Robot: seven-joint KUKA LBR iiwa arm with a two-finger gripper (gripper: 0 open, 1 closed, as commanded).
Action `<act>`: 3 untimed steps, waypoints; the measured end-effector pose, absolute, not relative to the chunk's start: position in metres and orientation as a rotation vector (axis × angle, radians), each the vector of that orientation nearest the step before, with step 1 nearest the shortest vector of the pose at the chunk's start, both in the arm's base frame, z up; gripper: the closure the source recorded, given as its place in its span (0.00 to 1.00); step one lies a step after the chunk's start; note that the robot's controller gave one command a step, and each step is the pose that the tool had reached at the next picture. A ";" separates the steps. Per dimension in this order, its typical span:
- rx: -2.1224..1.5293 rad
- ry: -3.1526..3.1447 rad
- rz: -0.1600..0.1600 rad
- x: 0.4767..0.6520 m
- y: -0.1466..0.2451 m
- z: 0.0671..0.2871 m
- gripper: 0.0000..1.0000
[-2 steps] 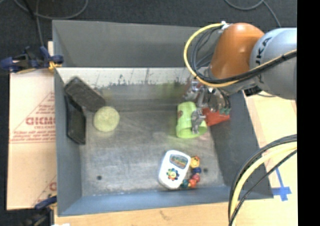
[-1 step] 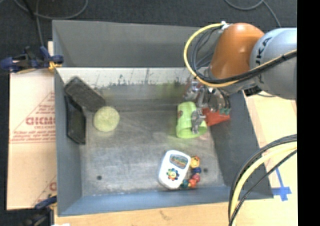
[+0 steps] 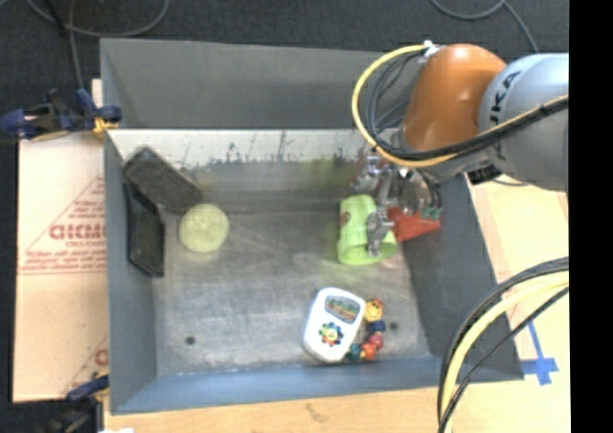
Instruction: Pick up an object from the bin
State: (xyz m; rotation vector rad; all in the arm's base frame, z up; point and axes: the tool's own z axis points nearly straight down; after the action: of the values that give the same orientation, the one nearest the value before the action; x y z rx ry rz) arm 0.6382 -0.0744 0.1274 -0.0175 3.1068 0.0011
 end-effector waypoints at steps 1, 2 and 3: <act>-0.018 3.107 0.001 0.638 -0.074 0.127 1.00; -0.018 3.107 0.001 0.638 -0.074 0.127 1.00; -0.019 3.107 0.000 0.638 -0.074 0.127 1.00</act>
Offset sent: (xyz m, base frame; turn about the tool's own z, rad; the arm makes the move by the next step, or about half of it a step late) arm 0.0000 0.0000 0.0000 0.0000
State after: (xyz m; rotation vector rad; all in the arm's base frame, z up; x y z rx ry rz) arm 0.6382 -0.0745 0.1273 -0.0189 3.1070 0.0005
